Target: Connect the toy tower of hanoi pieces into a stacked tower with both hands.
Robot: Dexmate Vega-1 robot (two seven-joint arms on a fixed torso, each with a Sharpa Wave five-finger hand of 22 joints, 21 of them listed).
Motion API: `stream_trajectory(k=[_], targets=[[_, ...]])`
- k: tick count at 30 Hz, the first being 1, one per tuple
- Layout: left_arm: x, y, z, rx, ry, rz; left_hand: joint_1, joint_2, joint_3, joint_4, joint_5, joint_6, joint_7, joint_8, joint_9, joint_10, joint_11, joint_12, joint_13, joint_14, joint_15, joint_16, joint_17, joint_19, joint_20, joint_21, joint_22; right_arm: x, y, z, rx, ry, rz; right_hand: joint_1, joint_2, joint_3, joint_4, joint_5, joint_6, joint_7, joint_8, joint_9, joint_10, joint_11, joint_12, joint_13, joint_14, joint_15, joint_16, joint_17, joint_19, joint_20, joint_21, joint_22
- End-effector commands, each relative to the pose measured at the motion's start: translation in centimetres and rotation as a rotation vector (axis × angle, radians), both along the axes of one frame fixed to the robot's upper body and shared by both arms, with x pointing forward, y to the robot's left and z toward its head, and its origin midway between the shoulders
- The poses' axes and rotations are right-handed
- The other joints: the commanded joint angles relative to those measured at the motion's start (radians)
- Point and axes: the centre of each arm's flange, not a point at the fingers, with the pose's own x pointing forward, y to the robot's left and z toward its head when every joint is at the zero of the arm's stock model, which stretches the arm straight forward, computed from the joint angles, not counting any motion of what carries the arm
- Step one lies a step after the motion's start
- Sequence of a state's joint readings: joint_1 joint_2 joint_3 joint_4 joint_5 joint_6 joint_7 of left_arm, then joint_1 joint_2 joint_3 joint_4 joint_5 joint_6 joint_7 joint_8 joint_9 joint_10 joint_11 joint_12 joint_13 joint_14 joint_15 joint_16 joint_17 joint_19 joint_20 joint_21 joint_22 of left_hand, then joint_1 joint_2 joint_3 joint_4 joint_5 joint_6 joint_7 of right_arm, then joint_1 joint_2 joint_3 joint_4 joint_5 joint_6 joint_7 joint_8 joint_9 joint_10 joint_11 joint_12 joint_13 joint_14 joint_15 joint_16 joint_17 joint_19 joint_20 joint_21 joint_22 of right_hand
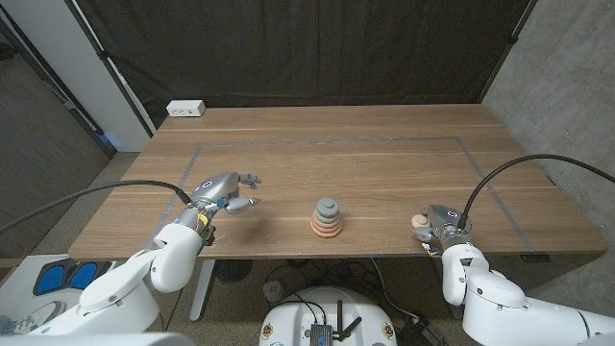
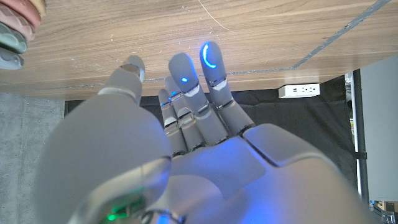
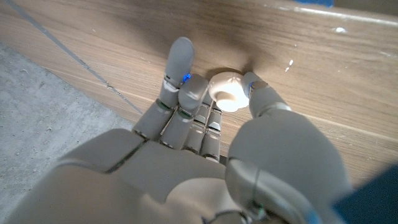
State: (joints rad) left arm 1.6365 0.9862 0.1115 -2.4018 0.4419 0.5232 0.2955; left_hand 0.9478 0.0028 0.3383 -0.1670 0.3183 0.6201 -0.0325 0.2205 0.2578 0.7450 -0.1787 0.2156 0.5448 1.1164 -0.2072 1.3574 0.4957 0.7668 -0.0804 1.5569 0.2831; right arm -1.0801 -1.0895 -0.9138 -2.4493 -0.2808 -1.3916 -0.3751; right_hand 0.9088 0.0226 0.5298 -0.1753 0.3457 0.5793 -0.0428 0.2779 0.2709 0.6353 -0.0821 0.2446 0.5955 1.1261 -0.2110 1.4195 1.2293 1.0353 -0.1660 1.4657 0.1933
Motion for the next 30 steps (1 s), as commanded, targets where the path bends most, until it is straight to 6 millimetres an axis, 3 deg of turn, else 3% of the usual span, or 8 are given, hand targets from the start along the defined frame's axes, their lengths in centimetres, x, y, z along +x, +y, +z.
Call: stream_trajectory(k=[1, 30], targets=[[0.1, 0.1, 0.3, 0.004, -0.004, 0.002, 0.001, 0.010, 0.008, 0.003, 0.007, 0.009, -0.003, 0.001, 0.006, 0.007, -0.004, 0.004, 0.003, -0.002, -0.014, -0.002, 0.002, 0.010, -0.129, -0.001, 0.002, 0.3, 0.2, 0.0, 0.035, -0.023, 0.034, 0.032, 0.017, 0.013, 0.002, 0.008, 0.028, 0.000, 0.011, 0.001, 0.057, -0.028, 0.009, 0.006, 0.021, -0.009, 0.019, 0.002, 0.017, -0.057, 0.009, 0.002], [0.0, 0.1, 1.0, 0.013, -0.020, 0.005, 0.012, 0.005, 0.021, 0.000, 0.012, 0.023, -0.005, 0.001, 0.009, 0.022, -0.009, 0.001, 0.005, 0.008, -0.013, 0.008, 0.008, 0.019, -0.129, 0.002, 0.006, -1.3, 0.7, 2.2, 0.027, -0.080, 0.055, 0.065, 0.038, 0.033, 0.003, 0.020, 0.065, 0.005, 0.023, -0.002, 0.092, -0.022, 0.002, 0.013, 0.053, -0.008, 0.058, 0.002, 0.048, -0.057, 0.019, 0.006]])
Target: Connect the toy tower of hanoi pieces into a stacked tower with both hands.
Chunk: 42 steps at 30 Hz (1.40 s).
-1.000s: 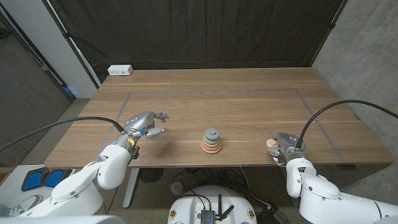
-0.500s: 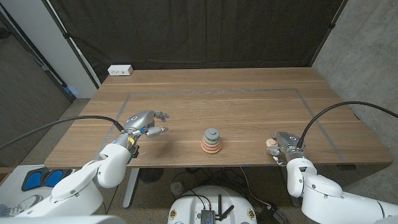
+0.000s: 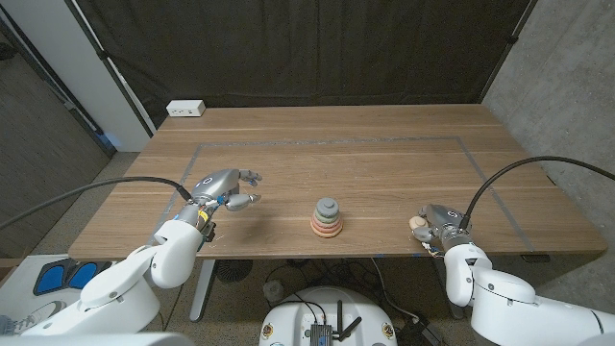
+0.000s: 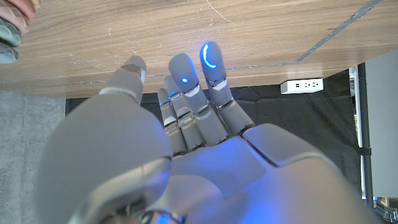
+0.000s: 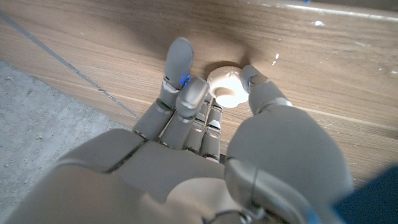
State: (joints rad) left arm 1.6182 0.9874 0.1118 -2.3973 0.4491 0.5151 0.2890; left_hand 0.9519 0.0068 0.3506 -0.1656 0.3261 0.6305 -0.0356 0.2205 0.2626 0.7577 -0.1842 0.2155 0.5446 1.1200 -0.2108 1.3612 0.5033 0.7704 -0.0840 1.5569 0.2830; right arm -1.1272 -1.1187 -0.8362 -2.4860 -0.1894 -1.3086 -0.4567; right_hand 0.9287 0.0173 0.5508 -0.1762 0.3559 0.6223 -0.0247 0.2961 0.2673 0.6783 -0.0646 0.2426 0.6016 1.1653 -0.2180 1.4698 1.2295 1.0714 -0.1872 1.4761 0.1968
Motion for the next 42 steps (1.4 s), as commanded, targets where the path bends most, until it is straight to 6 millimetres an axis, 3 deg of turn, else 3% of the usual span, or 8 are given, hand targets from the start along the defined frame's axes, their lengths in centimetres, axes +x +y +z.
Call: stream_trajectory(k=[1, 42], targets=[[-0.3, 0.2, 0.4, 0.004, -0.005, 0.009, 0.008, 0.000, 0.009, -0.001, 0.004, 0.013, -0.001, 0.000, 0.005, 0.010, -0.002, 0.001, 0.005, 0.005, -0.010, 0.005, 0.000, 0.015, -0.125, 0.001, 0.006, -0.9, 0.4, 1.2, -0.020, -0.038, -0.008, 0.046, 0.043, 0.012, 0.004, 0.010, 0.023, -0.014, 0.005, 0.001, 0.049, -0.040, 0.004, 0.007, 0.014, -0.001, 0.008, 0.001, 0.012, -0.035, 0.009, 0.003], [0.0, 0.6, -0.5, -0.019, -0.007, 0.001, -0.001, -0.002, 0.026, 0.000, 0.006, 0.021, -0.003, -0.004, 0.010, 0.017, -0.003, -0.006, 0.008, 0.003, -0.010, 0.009, 0.011, 0.014, -0.125, -0.002, 0.007, -5.0, 2.5, 6.4, -0.120, -0.119, 0.009, 0.051, 0.047, 0.019, 0.008, 0.018, 0.044, -0.020, 0.010, -0.002, 0.073, -0.048, -0.004, 0.020, 0.013, -0.001, 0.023, -0.005, 0.016, -0.035, 0.004, -0.003]])
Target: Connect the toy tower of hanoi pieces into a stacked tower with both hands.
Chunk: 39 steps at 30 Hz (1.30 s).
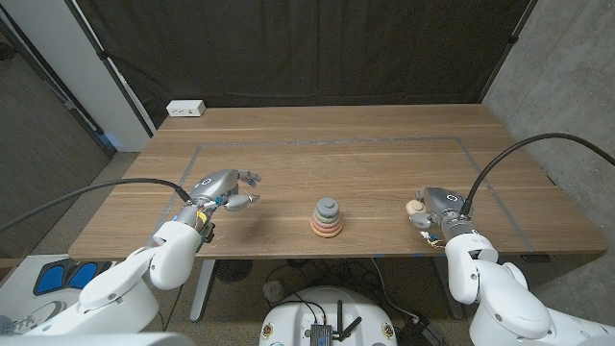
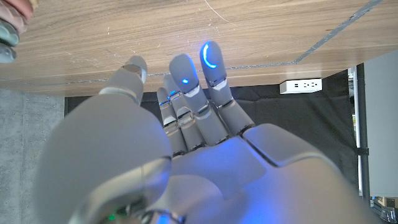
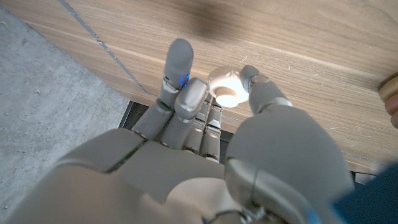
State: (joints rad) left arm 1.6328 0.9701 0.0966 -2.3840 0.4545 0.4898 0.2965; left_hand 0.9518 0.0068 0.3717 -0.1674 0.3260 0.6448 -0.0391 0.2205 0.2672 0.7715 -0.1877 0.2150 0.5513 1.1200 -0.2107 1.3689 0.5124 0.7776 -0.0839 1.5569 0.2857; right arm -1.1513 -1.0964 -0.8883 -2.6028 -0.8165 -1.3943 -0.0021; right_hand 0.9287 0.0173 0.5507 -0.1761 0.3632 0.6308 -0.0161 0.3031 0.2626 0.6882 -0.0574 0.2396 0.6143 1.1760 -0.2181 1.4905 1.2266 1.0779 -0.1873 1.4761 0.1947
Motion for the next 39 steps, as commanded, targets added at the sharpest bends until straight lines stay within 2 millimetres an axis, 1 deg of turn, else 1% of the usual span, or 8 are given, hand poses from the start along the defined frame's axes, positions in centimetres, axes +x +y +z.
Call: stream_trajectory(k=[1, 10, 12, 30, 39], targets=[[0.0, 0.2, -0.2, -0.010, 0.001, 0.001, -0.001, -0.002, 0.005, 0.002, 0.006, 0.008, 0.002, -0.003, 0.006, 0.003, 0.000, -0.005, 0.002, 0.002, -0.010, 0.000, 0.000, 0.006, -0.126, -0.002, 0.004, -1.5, 0.4, 1.8, -0.030, -0.037, -0.015, 0.051, 0.047, 0.020, 0.008, 0.011, 0.035, -0.028, 0.003, 0.002, 0.064, -0.055, -0.001, 0.007, 0.003, 0.000, 0.002, -0.002, 0.010, -0.035, 0.004, -0.001], [-0.2, 0.4, -0.3, -0.015, -0.006, 0.001, -0.002, -0.002, 0.007, 0.002, 0.006, 0.009, 0.002, -0.004, 0.007, 0.008, 0.001, -0.004, 0.003, -0.003, -0.010, -0.006, -0.011, 0.007, -0.126, -0.002, 0.001, -2.3, 1.0, 2.7, -0.033, -0.062, 0.038, 0.052, 0.049, 0.021, 0.008, 0.012, 0.035, -0.030, 0.002, 0.002, 0.064, -0.057, -0.005, 0.009, 0.006, 0.000, 0.008, 0.001, 0.012, -0.035, 0.004, 0.000], [-0.3, 0.5, -0.3, -0.018, -0.008, 0.000, -0.001, -0.002, 0.007, 0.002, 0.006, 0.009, 0.002, -0.004, 0.007, 0.008, 0.000, -0.005, 0.002, 0.008, -0.010, 0.005, -0.001, 0.006, -0.126, -0.002, 0.000, -2.3, 1.1, 2.8, -0.034, -0.063, 0.053, 0.053, 0.049, 0.022, 0.008, 0.012, 0.035, -0.030, 0.002, 0.002, 0.066, -0.056, -0.005, 0.010, 0.006, 0.000, 0.009, 0.002, 0.012, -0.035, 0.004, 0.000], [-0.1, 0.3, -0.4, -0.019, -0.001, -0.001, 0.000, -0.003, 0.014, 0.000, 0.005, 0.017, 0.000, -0.004, 0.009, 0.017, 0.000, -0.003, 0.004, 0.001, -0.010, 0.000, -0.010, 0.006, -0.126, 0.000, 0.003, -2.9, 2.3, 3.5, -0.050, -0.088, 0.157, 0.053, 0.052, 0.024, 0.009, 0.014, 0.043, -0.032, 0.003, 0.001, 0.073, -0.056, -0.009, 0.014, 0.009, 0.000, 0.017, 0.003, 0.019, -0.035, 0.007, 0.002], [-0.2, 0.1, 0.0, -0.029, -0.031, -0.002, 0.001, -0.002, 0.015, 0.001, 0.005, 0.019, -0.001, -0.004, 0.010, 0.021, -0.002, -0.002, 0.004, 0.005, -0.010, 0.004, -0.008, 0.007, -0.126, 0.000, 0.002, -3.1, 2.8, 3.7, -0.053, -0.106, 0.211, 0.054, 0.053, 0.025, 0.009, 0.015, 0.046, -0.031, 0.004, 0.000, 0.077, -0.057, -0.009, 0.017, 0.010, 0.000, 0.021, 0.003, 0.020, -0.035, 0.006, 0.001]])
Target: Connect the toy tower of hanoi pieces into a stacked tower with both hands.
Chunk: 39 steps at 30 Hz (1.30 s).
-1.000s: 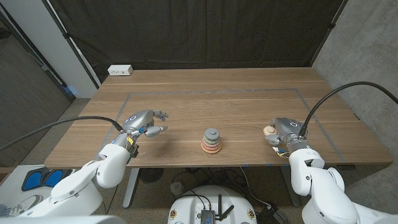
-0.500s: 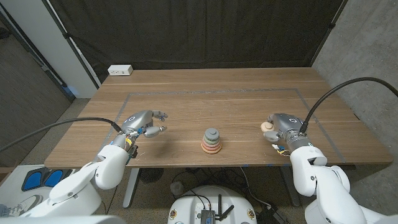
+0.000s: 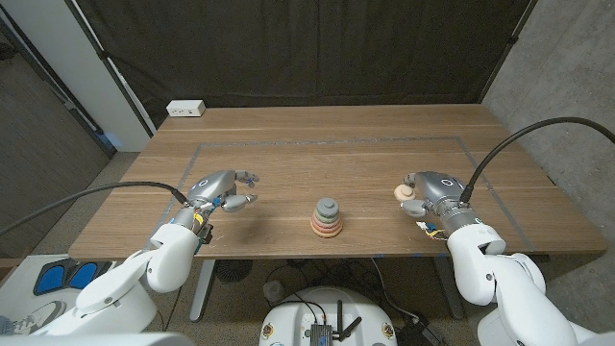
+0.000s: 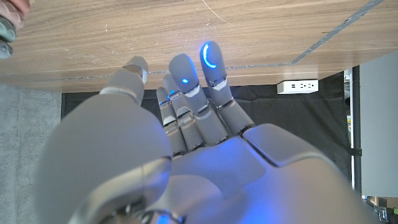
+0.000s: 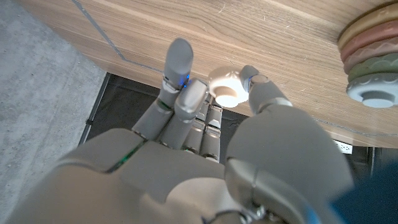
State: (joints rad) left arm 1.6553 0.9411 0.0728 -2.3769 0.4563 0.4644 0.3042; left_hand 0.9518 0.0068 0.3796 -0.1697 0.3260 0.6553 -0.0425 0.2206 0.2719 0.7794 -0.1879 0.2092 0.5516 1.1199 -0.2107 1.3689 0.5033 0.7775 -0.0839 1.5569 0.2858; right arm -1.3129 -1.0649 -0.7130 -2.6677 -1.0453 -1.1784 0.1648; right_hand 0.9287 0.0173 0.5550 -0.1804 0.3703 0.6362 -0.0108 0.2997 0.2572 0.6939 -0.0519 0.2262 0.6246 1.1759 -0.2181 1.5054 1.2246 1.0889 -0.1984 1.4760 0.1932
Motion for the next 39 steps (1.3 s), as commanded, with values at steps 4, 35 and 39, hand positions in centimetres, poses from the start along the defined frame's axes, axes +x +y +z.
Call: stream_trajectory(k=[4, 35, 39], targets=[[0.0, -0.4, 0.2, -0.006, -0.025, -0.002, 0.002, -0.002, 0.008, 0.003, 0.005, 0.009, 0.000, -0.003, 0.005, 0.016, -0.002, 0.004, 0.004, 0.006, -0.010, 0.006, 0.003, 0.008, -0.126, 0.001, 0.003, -0.5, 0.4, 0.8, -0.001, -0.030, 0.081, 0.054, 0.053, 0.021, 0.013, 0.008, 0.041, -0.037, 0.007, 0.006, 0.072, -0.062, 0.003, 0.008, 0.010, 0.000, 0.007, 0.006, 0.010, -0.024, 0.006, 0.003], [-0.5, -0.5, -0.4, 0.003, -0.032, -0.012, 0.002, -0.003, 0.011, 0.003, 0.005, 0.014, -0.001, -0.003, 0.008, 0.019, -0.001, 0.003, 0.007, 0.004, -0.010, 0.008, 0.004, 0.009, -0.126, 0.002, 0.005, 0.0, 3.5, 1.9, -0.055, -0.054, 0.260, 0.060, 0.057, 0.027, 0.012, 0.011, 0.045, -0.037, 0.005, 0.004, 0.082, -0.060, -0.005, 0.013, 0.008, 0.001, 0.017, 0.005, 0.013, -0.024, 0.006, 0.005], [-0.5, -0.4, -0.6, -0.001, -0.033, -0.016, 0.001, -0.004, 0.011, 0.003, 0.004, 0.015, -0.001, -0.003, 0.008, 0.020, -0.002, 0.003, 0.007, 0.004, -0.010, 0.009, 0.004, 0.009, -0.126, 0.002, 0.005, 0.1, 4.0, 2.3, -0.065, -0.045, 0.291, 0.060, 0.057, 0.027, 0.012, 0.011, 0.046, -0.037, 0.005, 0.004, 0.083, -0.061, -0.006, 0.014, 0.008, 0.001, 0.018, 0.005, 0.013, -0.024, 0.007, 0.005]])
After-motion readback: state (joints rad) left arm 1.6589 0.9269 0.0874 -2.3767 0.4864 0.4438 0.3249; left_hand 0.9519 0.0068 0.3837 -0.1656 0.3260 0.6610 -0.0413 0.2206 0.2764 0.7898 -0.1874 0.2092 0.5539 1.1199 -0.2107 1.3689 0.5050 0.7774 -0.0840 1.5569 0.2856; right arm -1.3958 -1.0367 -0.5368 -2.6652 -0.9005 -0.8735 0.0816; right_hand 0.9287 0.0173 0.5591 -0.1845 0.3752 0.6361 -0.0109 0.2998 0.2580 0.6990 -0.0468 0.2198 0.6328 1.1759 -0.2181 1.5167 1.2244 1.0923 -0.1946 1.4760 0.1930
